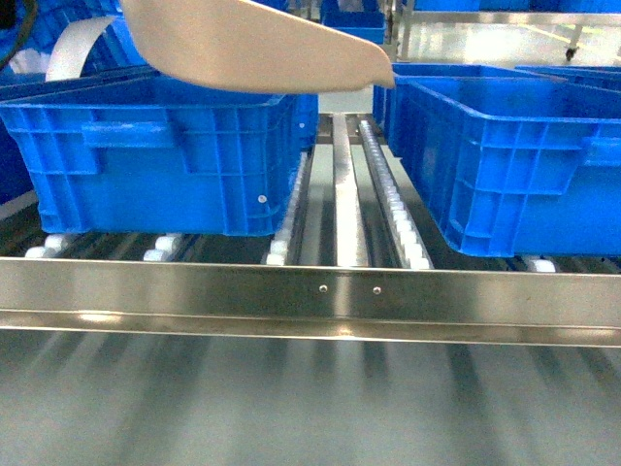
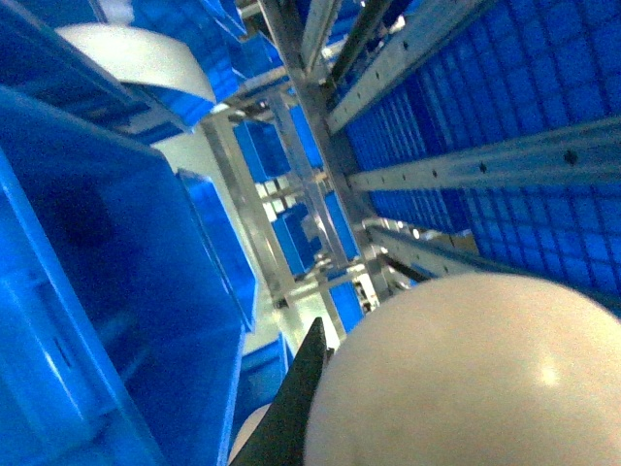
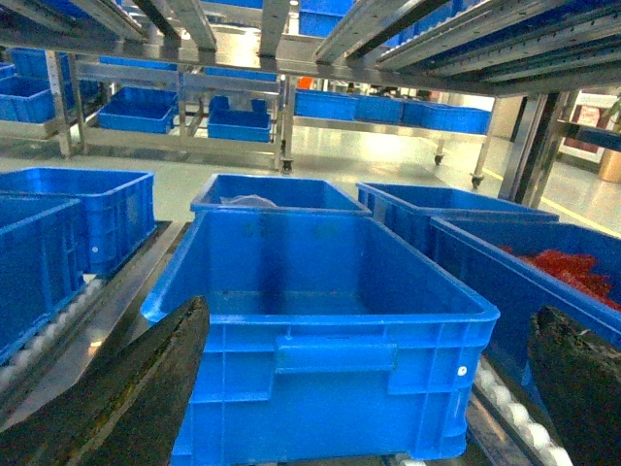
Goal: Place part in tray to right shelf
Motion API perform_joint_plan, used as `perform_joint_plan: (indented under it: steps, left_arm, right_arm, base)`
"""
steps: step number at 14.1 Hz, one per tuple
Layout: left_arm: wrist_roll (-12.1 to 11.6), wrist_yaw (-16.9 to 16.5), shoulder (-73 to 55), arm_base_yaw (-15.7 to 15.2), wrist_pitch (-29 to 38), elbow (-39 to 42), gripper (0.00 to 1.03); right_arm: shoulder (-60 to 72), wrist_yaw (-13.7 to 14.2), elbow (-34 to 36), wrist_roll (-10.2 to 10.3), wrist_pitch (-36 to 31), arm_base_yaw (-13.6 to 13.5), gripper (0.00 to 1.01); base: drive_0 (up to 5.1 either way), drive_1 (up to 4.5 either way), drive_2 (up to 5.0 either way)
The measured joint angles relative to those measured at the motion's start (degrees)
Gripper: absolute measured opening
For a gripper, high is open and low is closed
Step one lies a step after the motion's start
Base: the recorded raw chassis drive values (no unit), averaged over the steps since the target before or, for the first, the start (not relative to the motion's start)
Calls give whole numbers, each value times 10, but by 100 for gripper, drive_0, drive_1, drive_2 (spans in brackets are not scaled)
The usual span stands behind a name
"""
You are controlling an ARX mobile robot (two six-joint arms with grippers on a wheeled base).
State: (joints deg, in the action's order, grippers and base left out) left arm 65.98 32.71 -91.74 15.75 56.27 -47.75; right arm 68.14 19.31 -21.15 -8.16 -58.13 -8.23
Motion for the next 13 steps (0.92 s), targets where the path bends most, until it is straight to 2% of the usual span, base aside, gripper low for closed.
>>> perform_joint_plan:
  steps: [2, 3, 4, 6, 9, 10, 11, 13]
  left_arm:
    - [-10, 44, 6, -30, -49, -34, 13]
    - [-24, 75, 6, -47, -79, -54, 13]
    - [-49, 108, 6, -64, -95, -72, 13]
    - [-115, 176, 2, -90, -104, -121, 13]
    - [-206, 195, -20, -95, -99, -161, 13]
    - [-228, 198, -25, -93, -99, -164, 13]
    - [-237, 198, -26, -93, -99, -164, 13]
    - [-239, 192, -26, -93, -102, -165, 13]
  right_arm:
    - [0, 0, 0, 0, 0, 0, 98]
    - [0, 0, 0, 0, 0, 0, 98]
    - [0, 0, 0, 0, 0, 0, 98]
    - [0, 0, 0, 0, 0, 0, 98]
    - [0, 0, 0, 0, 0, 0, 98]
    - [0, 0, 0, 0, 0, 0, 98]
    - [0, 0, 0, 0, 0, 0, 98]
    - [0, 0, 0, 0, 0, 0, 98]
  base:
    - [0, 0, 0]
    - [0, 0, 0]
    - [0, 0, 0]
    - [0, 0, 0]
    - [0, 0, 0]
    - [0, 0, 0]
    - [0, 0, 0]
    - [0, 0, 0]
